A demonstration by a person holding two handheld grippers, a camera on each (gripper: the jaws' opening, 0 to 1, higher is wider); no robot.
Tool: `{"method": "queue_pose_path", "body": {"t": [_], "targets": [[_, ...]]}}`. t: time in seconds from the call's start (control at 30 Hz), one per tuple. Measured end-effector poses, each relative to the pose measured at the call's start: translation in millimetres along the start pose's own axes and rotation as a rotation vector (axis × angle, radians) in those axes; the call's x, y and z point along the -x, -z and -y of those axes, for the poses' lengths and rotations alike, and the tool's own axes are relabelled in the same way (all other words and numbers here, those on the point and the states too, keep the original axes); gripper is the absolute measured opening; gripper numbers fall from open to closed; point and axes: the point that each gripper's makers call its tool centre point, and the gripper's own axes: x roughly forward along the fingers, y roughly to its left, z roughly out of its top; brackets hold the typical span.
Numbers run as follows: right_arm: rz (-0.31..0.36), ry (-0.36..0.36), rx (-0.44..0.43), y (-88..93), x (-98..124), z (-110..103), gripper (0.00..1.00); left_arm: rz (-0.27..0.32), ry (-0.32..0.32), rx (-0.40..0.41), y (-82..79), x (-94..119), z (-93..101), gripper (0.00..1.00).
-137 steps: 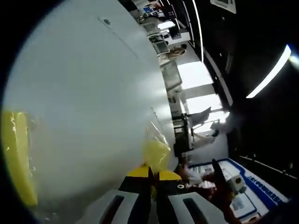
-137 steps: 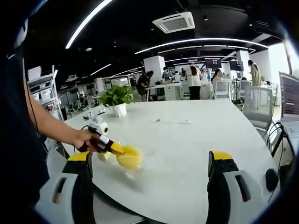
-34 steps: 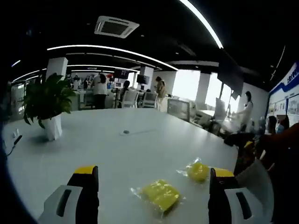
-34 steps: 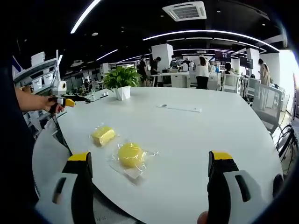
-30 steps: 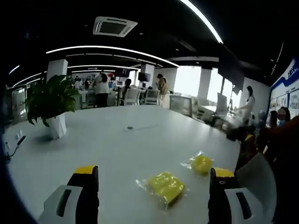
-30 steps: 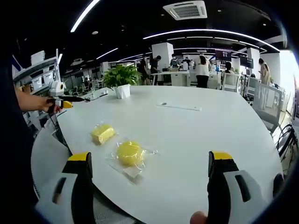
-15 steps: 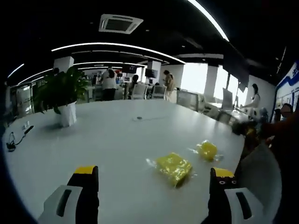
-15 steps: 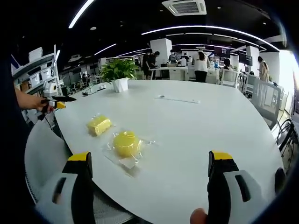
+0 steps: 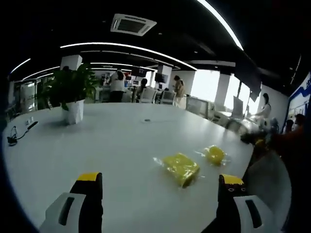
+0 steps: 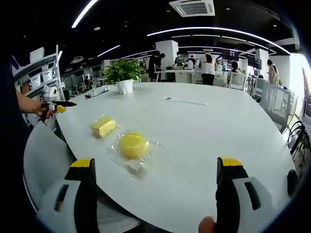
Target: Compare the silicone blocks by pressing each to a similar depth, holding the contact briefly, and releasing to observe deformation and rebound differences across the visible hardness samples.
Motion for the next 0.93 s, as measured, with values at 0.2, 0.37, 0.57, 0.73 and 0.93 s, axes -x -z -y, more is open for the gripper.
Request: {"method": "queue_pose_path", "body": {"t": [0.2, 0.37, 0.57, 0.73, 0.93], "targets": [[0.006, 0.003, 0.0, -4.7, 0, 4, 0.97, 0.004, 0.003, -0.014, -9.3, -3, 6.3, 1.0], [0.007, 0.001, -0.001, -4.3, -1, 3, 0.97, 0.013, 0.013, -0.019, -13.1, -7, 11.3, 1.0], [-0.002, -0.003, -0.003, 1.0, -1, 3, 0.97, -0.002, 0.019, -0.027, -9.4, -10, 15.2, 1.0], [-0.005, -0.001, -0.004, 0.6, -1, 6, 0.97, -0.004, 0.014, -0.016, -8.8, -11, 14.5, 1.0], [-0.006, -0.011, -0.002, -1.7, -4, 7, 0.97, -0.015, -0.01, -0.004, -7.2, -10, 10.3, 1.0]]}}
